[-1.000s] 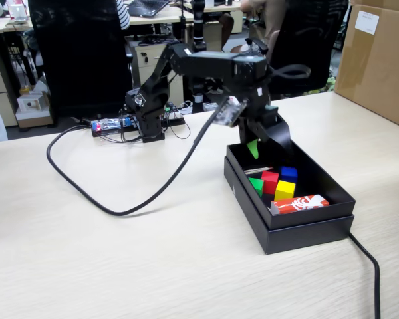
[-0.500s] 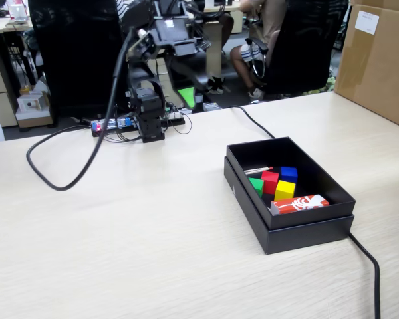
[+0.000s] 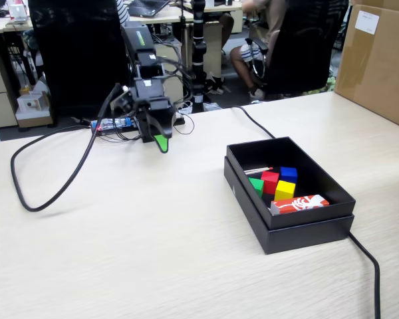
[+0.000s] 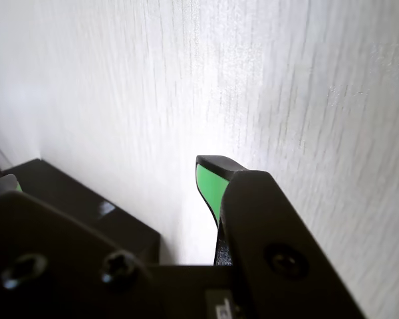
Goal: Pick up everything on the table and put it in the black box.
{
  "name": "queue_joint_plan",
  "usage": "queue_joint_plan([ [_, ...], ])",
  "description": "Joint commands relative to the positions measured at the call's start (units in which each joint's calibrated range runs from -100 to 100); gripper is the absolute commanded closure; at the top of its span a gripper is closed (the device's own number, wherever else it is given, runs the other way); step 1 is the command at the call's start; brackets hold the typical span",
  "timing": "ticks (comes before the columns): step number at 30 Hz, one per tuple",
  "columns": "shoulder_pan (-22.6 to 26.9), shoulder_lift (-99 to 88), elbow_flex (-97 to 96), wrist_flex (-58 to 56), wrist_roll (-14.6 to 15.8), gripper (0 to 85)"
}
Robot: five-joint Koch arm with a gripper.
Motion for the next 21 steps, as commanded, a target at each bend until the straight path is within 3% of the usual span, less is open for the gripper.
queue_joint_plan([
  [1,-0.10,-1.29,-3.11,10.83,-0.44,33.7],
  [2,-0.15,-1.29,-15.62,22.41,-1.22,33.8],
  [5,-0.20,-1.29,-23.78,29.66,-1.76,34.2],
  [21,0.00,-1.29,-27.40,24.83,-0.83,35.4],
])
